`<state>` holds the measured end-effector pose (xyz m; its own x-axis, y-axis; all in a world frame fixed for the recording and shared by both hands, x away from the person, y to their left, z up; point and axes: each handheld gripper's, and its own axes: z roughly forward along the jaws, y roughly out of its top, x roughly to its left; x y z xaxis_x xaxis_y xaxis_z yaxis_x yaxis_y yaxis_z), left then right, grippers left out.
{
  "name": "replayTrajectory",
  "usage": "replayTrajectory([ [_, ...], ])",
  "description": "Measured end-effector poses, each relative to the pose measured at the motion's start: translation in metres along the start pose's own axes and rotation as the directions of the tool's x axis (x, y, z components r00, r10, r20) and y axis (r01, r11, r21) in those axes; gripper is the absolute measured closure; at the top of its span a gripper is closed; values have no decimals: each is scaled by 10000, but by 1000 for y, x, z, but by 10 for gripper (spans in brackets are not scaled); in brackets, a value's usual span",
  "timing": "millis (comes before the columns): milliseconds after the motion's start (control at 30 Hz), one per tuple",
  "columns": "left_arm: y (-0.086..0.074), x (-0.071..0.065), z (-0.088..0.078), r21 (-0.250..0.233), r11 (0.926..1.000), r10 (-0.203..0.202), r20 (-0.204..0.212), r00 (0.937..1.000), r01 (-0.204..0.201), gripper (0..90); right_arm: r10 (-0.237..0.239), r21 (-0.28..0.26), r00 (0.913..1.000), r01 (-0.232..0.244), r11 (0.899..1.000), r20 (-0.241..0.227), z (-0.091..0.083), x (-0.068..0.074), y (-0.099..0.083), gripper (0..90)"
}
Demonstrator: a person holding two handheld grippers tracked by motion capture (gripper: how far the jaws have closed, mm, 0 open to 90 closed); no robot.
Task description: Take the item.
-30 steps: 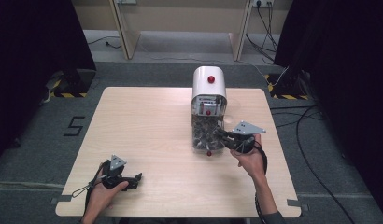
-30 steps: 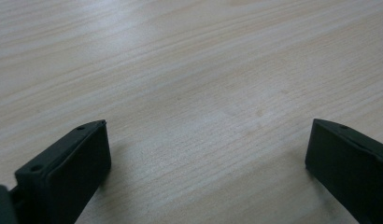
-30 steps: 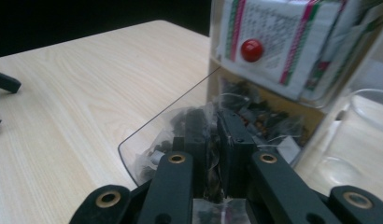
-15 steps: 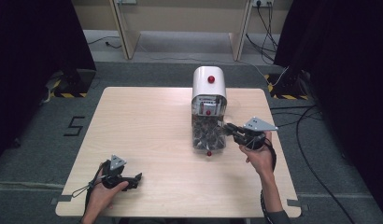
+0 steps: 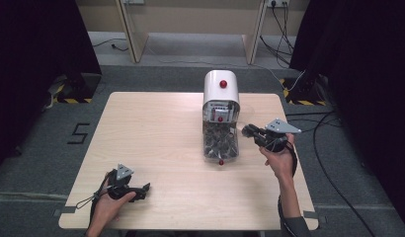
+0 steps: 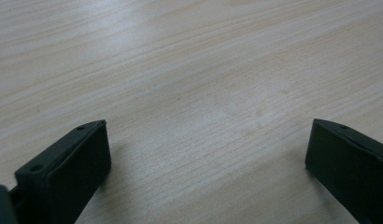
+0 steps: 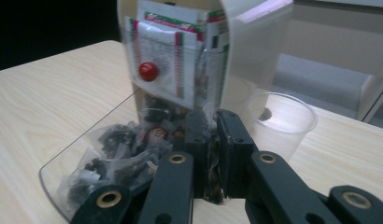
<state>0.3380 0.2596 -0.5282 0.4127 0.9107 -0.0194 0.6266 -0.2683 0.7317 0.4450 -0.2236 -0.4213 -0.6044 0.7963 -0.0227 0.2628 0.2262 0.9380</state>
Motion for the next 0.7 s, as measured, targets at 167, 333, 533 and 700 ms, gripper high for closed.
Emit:
replayTrajectory([
  [167, 0, 0, 0, -2, 10000, -3, 0, 10000, 3, 0, 141, 11, 9997, -141, 9999, 216, 2, -8, 2, 838],
  [333, 0, 0, 0, -1, 10000, -2, -1, 10000, 2, 0, 112, -58, 9981, -108, 9999, 612, 7, -20, 12, 839],
  [533, 0, 0, 0, -1, 10000, -2, 0, 10000, 2, 0, 228, -122, 9958, -218, 9997, 884, 17, -31, 20, 839],
  [700, 0, 0, 0, -1, 10000, -3, -6, 10000, 3, 0, 331, -80, 9936, -324, 9994, 1076, 24, -37, 25, 839],
])
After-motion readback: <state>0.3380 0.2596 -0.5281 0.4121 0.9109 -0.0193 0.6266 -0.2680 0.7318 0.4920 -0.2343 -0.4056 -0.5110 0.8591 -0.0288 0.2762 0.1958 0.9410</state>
